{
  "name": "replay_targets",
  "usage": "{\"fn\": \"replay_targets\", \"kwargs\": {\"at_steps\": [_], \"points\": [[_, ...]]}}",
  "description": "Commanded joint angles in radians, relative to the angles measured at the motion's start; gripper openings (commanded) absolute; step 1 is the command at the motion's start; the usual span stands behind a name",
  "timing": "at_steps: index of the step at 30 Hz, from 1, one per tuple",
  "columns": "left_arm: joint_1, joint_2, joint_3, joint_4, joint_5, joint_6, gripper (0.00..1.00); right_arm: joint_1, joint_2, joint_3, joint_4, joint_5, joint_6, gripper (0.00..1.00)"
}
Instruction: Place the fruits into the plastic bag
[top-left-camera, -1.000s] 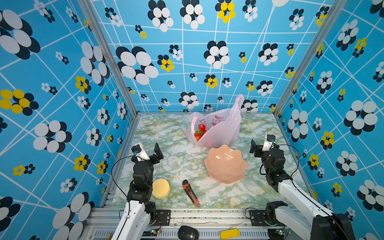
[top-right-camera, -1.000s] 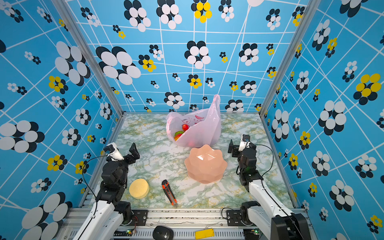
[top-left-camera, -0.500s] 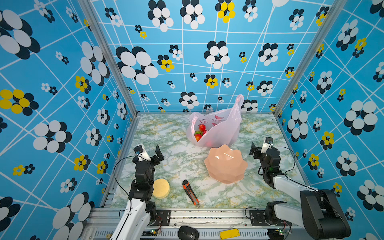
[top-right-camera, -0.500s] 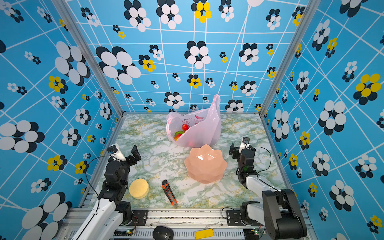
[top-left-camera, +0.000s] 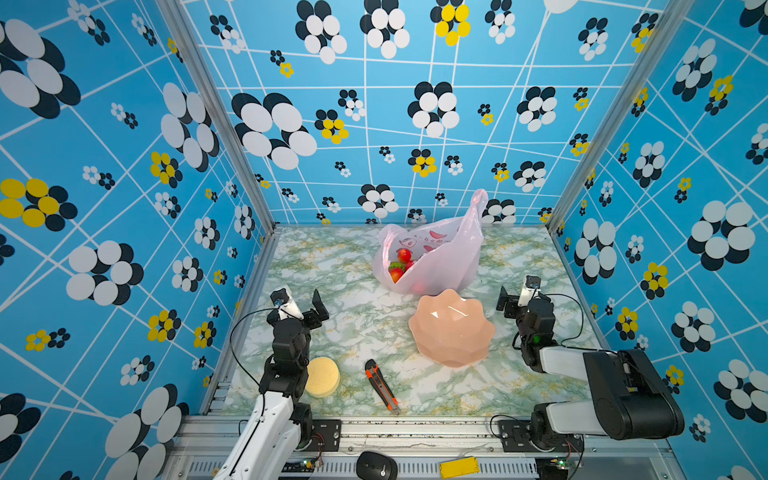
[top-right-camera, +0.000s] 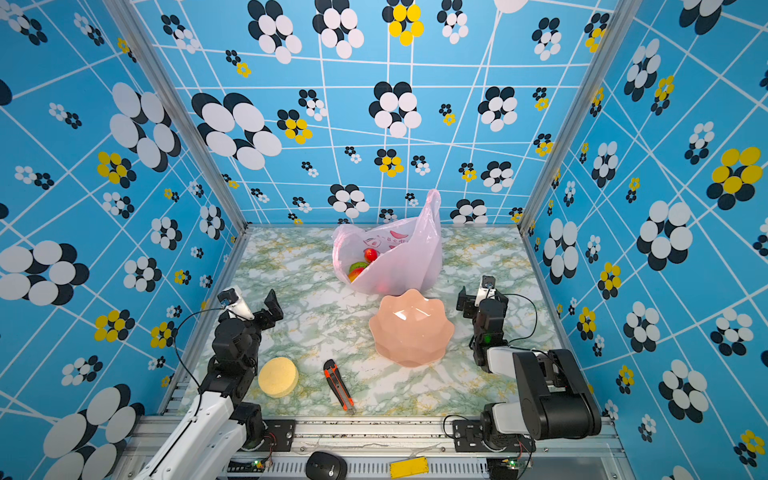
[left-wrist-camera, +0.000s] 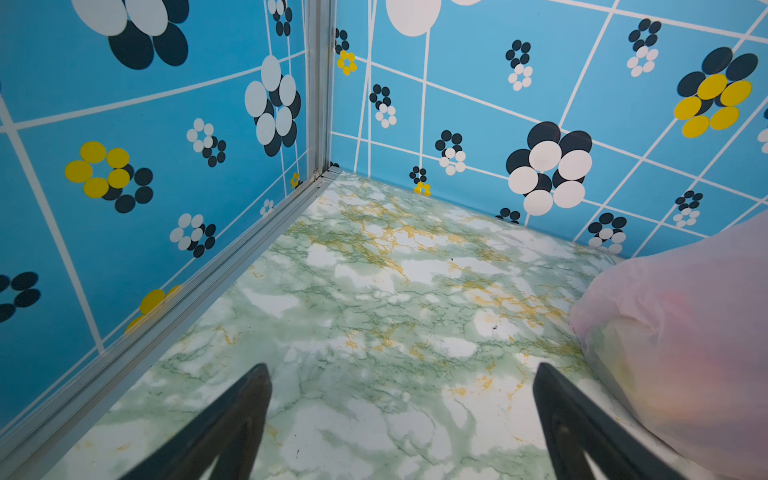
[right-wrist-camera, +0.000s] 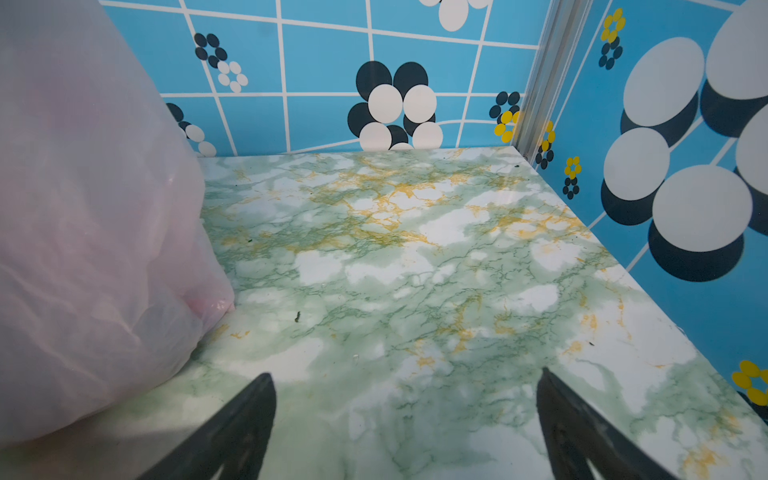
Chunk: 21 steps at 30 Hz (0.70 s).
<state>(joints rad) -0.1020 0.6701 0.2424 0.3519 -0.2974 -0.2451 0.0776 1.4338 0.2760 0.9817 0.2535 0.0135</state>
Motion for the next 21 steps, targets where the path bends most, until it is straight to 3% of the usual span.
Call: {"fn": "replay_targets", "kwargs": {"at_steps": [1,10,21], "points": [[0.008,0.023,0.015,0.055,-0.029,0.026,0.99,-0.007,0.040,-0.022,0.110,0.013,-0.010,0.99],[0.013,0.185,0.034,0.154,-0.052,0.071,0.99,-0.007,0.135,-0.019,0.205,0.023,-0.009,0.99],[0.017,0.487,0.062,0.350,-0.076,0.153,0.99,-0.010,0.135,0.006,0.160,0.040,0.001,0.99]]}}
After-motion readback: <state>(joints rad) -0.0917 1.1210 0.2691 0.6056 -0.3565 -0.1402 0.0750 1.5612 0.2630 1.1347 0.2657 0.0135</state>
